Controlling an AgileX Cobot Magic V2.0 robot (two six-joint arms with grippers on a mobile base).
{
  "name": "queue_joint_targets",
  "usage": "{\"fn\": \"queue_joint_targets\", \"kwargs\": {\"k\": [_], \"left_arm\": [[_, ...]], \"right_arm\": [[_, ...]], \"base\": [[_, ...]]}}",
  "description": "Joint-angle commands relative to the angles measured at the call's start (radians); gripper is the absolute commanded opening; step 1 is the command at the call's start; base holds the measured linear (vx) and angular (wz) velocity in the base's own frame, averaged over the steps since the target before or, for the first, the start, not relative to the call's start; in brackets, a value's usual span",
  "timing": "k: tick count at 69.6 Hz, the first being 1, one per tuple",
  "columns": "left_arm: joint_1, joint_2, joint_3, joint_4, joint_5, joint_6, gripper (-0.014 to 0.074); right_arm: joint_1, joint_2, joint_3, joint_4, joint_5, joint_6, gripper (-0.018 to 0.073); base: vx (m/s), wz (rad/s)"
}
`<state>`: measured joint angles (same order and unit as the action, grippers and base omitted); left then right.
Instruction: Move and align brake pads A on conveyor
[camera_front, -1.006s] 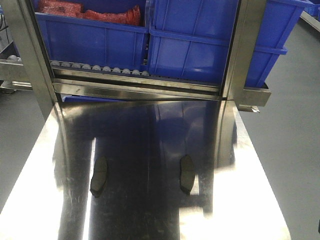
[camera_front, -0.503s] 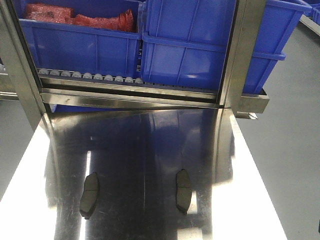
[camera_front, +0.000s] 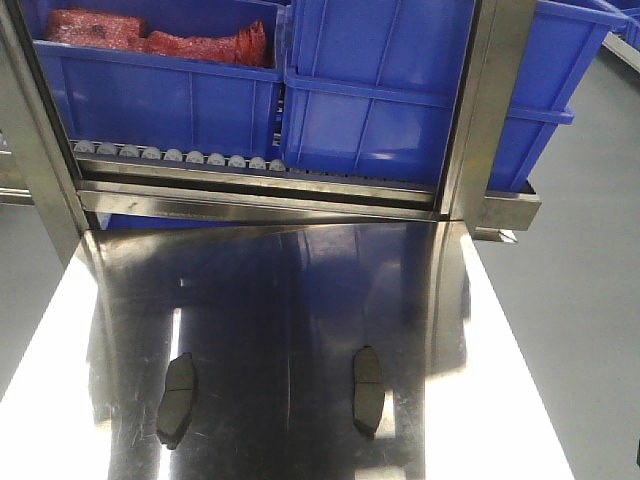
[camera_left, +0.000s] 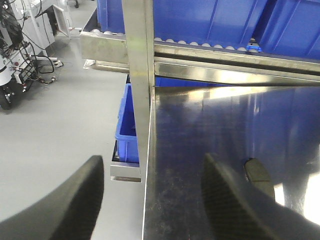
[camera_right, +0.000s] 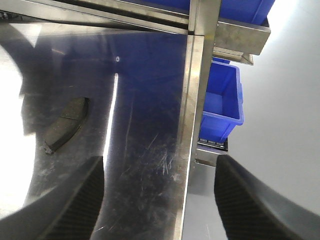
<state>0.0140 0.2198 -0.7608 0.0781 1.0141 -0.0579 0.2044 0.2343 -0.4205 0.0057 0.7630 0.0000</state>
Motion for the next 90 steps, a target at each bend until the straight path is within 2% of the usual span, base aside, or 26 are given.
{"fn": "queue_joint_targets", "kwargs": {"k": [1,79,90], "left_arm": [[-0.003,0.019,-0.017,-0.002,-0.076,-0.003,0.0423],[-0.003,0.022,-0.017,0.0,-0.073,-0.003,0.0423],[-0.004,0.112,-0.016,0.031,-0.054,-0.008,0.0423]], "right_arm": [[-0.004,0.01,-0.027,-0.006,-0.068,0.0,0.0449],[-0.004,0.01,-0.027,-0.006,-0.068,0.0,0.0449],[-0.004,0.01,-0.027,-0.006,-0.068,0.0,0.0449]], "base": [[0.0,0.0],[0.0,0.0],[0.0,0.0]]}}
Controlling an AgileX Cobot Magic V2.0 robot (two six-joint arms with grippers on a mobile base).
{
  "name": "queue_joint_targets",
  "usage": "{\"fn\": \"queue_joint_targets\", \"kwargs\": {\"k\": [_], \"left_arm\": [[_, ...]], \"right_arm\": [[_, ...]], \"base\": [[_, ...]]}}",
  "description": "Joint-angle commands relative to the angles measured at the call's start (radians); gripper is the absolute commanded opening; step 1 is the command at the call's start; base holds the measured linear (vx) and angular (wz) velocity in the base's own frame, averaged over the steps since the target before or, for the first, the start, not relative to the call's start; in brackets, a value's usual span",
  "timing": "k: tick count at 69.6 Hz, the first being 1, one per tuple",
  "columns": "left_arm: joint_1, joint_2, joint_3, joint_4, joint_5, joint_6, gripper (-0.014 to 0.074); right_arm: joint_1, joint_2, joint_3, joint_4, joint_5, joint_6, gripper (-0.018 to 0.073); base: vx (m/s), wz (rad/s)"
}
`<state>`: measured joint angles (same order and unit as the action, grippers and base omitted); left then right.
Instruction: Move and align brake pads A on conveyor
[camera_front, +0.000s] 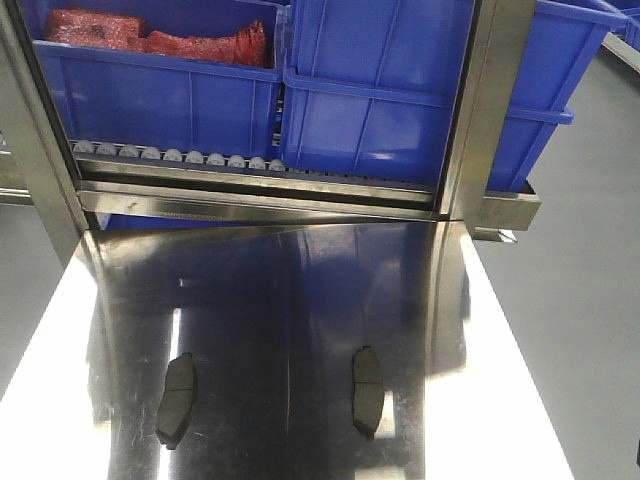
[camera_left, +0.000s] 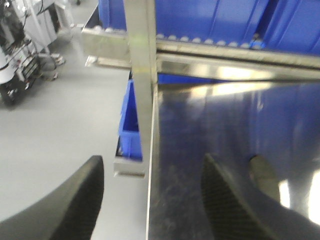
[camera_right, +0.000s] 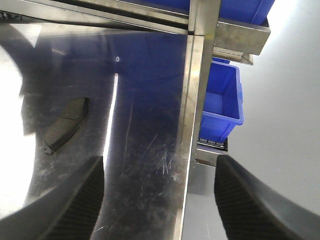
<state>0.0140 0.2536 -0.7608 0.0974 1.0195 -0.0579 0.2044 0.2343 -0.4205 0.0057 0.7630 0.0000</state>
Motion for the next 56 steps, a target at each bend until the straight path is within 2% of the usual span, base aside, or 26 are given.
{"fn": "queue_joint_targets", "kwargs": {"k": [1,7,17,27,31,51,56], "left_arm": [[-0.004,0.09,-0.016,0.007,-0.061,-0.011,0.0423],[-0.004,0.176,-0.016,-0.027,-0.089,-0.04,0.0423],[-0.004,0.37,-0.022,-0.097,-0.16,-0.04,0.0423],[-0.004,0.575,-0.022,-0.279,-0.229,-0.036,0.0423],[-0.008,0.65,-0.022,-0.319,-0.239,-0.028,0.0423],[-0.12,0.941,-0.022,-0.326,-0.342,-0.041,0.0423],[-0.148,0.996,-0.022,-0.325,-0.36,-0.065,0.0423]], "right_arm": [[-0.004,0.01,-0.027,-0.006,-0.068,0.0,0.0449],[-0.004,0.01,-0.027,-0.006,-0.068,0.0,0.0449],[-0.004,0.01,-0.027,-0.006,-0.068,0.0,0.0449],[-0.004,0.01,-0.027,-0.006,-0.068,0.0,0.0449],[-0.004,0.01,-0.027,-0.006,-0.068,0.0,0.0449],[-0.004,0.01,-0.027,-0.006,-0.068,0.0,0.0449],[-0.004,0.01,-0.027,-0.006,-0.068,0.0,0.0449]], "base": [[0.0,0.0],[0.0,0.0],[0.0,0.0],[0.0,0.0],[0.0,0.0],[0.0,0.0],[0.0,0.0]]}}
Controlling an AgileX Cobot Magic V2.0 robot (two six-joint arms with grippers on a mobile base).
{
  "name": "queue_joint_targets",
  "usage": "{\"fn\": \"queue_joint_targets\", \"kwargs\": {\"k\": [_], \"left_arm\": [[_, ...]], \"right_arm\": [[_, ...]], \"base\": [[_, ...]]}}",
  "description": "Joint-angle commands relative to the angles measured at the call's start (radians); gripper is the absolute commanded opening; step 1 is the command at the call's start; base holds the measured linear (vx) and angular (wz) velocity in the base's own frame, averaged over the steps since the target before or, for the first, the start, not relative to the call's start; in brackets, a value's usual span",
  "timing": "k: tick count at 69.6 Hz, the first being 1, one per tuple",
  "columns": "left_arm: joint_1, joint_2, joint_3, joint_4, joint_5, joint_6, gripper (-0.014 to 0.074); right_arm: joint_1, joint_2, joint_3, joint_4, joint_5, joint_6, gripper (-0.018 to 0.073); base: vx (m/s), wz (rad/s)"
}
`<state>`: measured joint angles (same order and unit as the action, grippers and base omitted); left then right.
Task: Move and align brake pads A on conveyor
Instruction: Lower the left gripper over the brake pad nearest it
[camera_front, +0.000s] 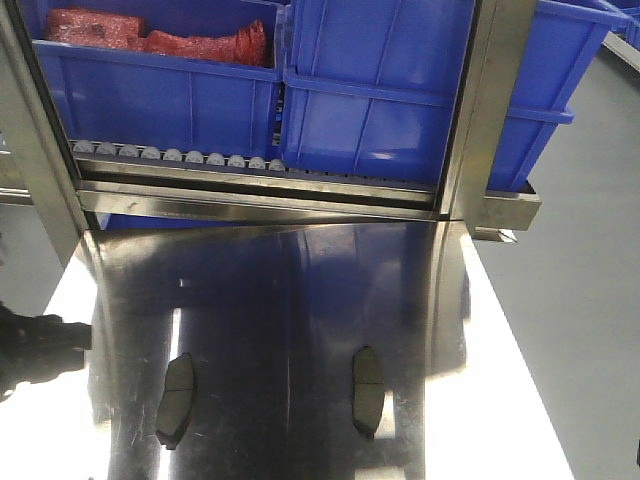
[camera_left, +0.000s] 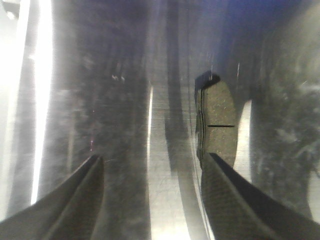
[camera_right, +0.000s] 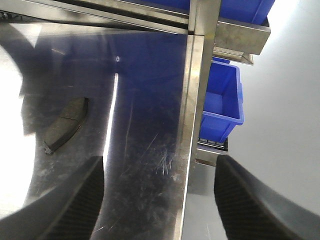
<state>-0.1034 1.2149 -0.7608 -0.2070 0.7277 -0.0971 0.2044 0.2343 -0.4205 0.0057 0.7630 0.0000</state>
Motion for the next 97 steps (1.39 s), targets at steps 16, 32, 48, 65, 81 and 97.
{"fn": "queue_joint_targets", "kwargs": {"k": [16,32,48,65,81,97], "left_arm": [[-0.124,0.189,-0.146,0.047,0.012,-0.108,0.0423],[-0.219,0.336,-0.339,0.13,0.181,-0.208,0.0423],[-0.298,0.459,-0.448,0.13,0.213,-0.285,0.0423],[-0.317,0.541,-0.465,0.125,0.232,-0.285,0.0423],[-0.317,0.572,-0.465,0.13,0.228,-0.289,0.0423],[-0.317,0.587,-0.465,0.125,0.23,-0.321,0.0423]], "right_arm": [[-0.004,0.01,-0.027,-0.006,-0.068,0.0,0.0449],[-0.004,0.01,-0.027,-0.006,-0.068,0.0,0.0449],[-0.004,0.01,-0.027,-0.006,-0.068,0.0,0.0449],[-0.004,0.01,-0.027,-0.006,-0.068,0.0,0.0449],[-0.004,0.01,-0.027,-0.006,-0.068,0.0,0.0449],[-0.004,0.01,-0.027,-0.006,-0.068,0.0,0.0449]], "base": [[0.0,0.0],[0.0,0.0],[0.0,0.0],[0.0,0.0],[0.0,0.0],[0.0,0.0]]}}
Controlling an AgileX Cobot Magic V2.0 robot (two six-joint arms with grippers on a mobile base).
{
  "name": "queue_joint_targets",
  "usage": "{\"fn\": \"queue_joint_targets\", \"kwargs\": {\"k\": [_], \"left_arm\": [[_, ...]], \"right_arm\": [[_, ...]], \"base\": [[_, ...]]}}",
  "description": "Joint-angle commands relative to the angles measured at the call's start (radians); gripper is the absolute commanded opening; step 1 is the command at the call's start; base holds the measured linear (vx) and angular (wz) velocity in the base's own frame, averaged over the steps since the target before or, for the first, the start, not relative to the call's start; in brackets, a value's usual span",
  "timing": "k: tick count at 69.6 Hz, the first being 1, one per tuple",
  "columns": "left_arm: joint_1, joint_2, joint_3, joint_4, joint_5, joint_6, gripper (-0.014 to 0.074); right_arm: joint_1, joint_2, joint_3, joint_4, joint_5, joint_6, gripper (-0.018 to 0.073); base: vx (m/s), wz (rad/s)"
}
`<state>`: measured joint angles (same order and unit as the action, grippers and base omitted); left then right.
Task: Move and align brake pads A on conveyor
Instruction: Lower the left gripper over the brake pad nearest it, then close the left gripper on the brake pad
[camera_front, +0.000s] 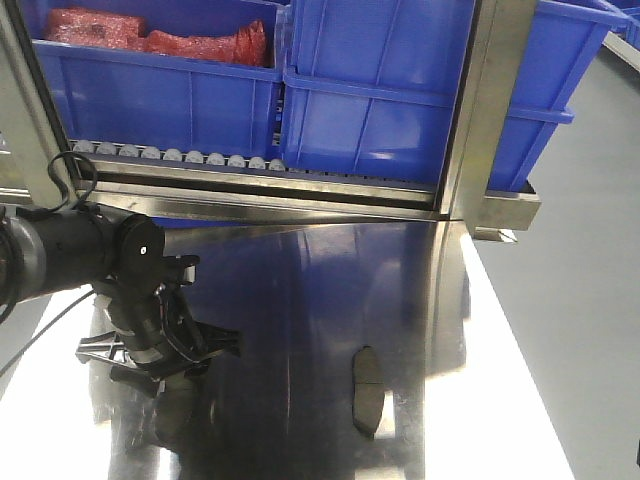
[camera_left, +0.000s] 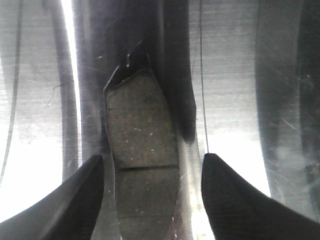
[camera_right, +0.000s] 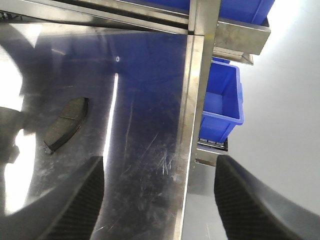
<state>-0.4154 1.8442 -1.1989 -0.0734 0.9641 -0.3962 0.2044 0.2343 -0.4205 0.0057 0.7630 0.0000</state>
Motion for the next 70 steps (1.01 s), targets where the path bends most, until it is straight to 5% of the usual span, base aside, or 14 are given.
{"fn": "queue_joint_targets", "kwargs": {"k": [1,70], "left_arm": [[-0.005,-0.041,-0.027,-0.009,-0.006,-0.025,0.0423],[-0.007,-0.018,-0.027,0.029,-0.028,-0.086,0.0423]], "right_arm": [[-0.004,0.01,-0.027,-0.006,-0.068,0.0,0.0449],[-0.004,0.01,-0.027,-0.006,-0.068,0.0,0.0449]], "base": [[0.0,0.0],[0.0,0.0]]}}
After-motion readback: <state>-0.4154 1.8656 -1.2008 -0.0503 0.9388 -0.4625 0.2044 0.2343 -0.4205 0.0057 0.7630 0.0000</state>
